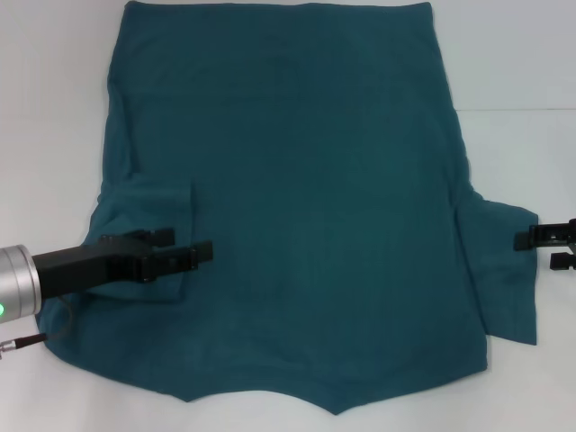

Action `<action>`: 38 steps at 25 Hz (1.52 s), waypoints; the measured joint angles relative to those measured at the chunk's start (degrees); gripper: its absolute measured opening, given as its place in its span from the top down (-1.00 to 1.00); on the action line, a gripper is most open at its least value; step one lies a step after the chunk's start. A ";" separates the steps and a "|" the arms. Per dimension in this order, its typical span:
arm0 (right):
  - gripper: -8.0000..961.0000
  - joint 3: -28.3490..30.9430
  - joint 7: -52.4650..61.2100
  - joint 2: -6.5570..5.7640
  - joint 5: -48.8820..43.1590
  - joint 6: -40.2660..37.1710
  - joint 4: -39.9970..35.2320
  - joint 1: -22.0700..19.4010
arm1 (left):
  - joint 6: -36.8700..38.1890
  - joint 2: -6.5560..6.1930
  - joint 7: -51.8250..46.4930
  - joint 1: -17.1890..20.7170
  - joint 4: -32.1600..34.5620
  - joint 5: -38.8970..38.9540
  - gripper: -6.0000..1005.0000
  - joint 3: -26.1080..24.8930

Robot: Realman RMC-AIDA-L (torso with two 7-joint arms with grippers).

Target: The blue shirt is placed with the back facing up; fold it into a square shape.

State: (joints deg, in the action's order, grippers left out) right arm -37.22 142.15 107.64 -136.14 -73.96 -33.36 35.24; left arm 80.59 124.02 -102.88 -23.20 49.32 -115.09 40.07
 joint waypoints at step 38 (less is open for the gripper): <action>-0.71 1.13 -0.19 2.24 0.41 4.56 2.28 1.24 | -1.00 0.00 0.06 0.00 -0.44 0.79 -0.79 -0.08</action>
State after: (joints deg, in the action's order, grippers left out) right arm -36.09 141.96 109.88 -135.73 -69.40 -31.08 36.48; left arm 79.58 124.02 -102.82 -23.20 48.88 -114.30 39.99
